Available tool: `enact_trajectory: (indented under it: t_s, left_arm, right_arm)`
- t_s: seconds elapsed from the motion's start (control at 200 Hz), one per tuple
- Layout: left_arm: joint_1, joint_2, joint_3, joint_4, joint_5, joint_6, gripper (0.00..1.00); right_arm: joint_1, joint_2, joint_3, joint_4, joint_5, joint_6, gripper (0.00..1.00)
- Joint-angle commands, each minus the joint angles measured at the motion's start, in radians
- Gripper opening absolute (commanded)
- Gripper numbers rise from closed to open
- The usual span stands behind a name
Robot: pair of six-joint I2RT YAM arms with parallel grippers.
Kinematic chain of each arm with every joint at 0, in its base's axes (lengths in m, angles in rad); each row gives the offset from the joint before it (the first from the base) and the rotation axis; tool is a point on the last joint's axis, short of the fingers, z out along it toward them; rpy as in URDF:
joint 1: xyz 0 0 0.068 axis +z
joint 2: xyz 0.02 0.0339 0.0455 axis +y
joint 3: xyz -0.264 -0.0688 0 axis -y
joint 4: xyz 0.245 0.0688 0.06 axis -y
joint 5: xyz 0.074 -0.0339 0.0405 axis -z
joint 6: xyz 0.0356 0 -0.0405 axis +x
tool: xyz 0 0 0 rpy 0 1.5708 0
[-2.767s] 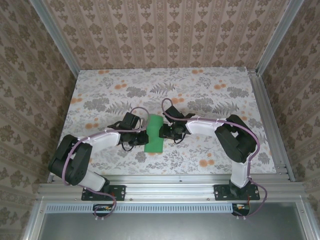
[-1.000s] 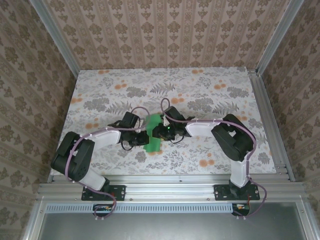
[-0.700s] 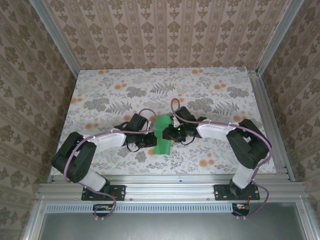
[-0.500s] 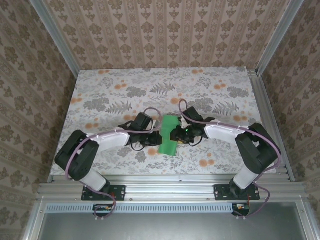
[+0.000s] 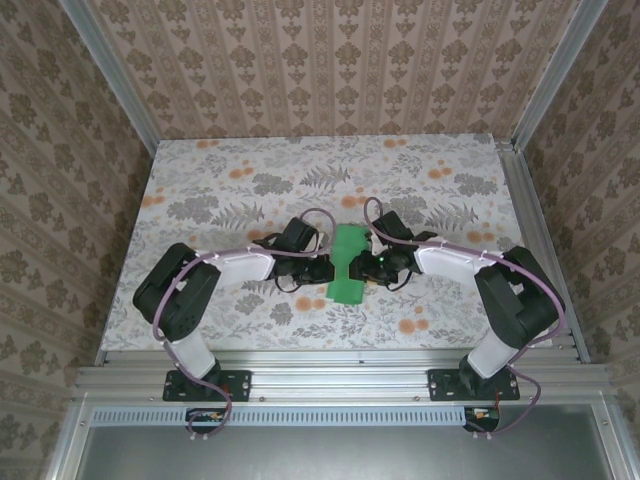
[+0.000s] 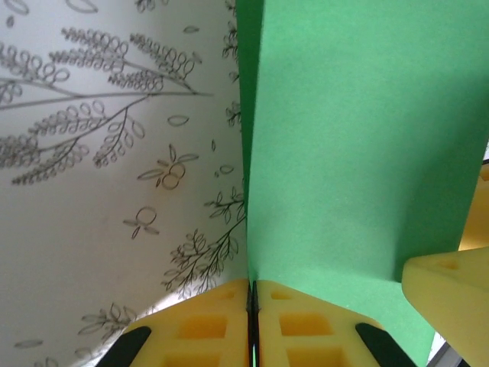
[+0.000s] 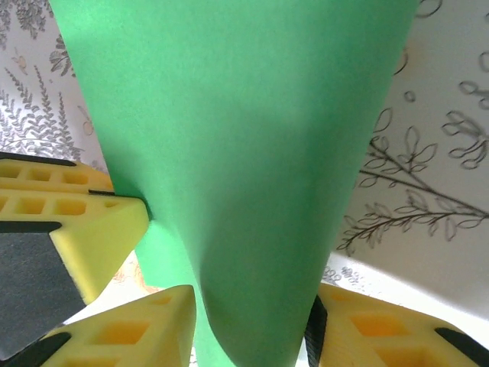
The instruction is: Fold a paper plane with a square sheet of paper (pick it up from the middle)
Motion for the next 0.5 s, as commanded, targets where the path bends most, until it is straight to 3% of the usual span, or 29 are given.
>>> enact_trajectory:
  t_s: [0.0,0.495]
  left_arm:
    - [-0.007,0.031,0.04,-0.032,-0.005,0.043,0.1]
    - [0.003,0.112,0.1,-0.033,0.022,0.068,0.12]
  right_arm:
    - [-0.01,0.026,0.041,-0.055,0.06,-0.047,0.46]
    - [-0.02,0.097,0.079,-0.083,0.136,-0.1,0.42]
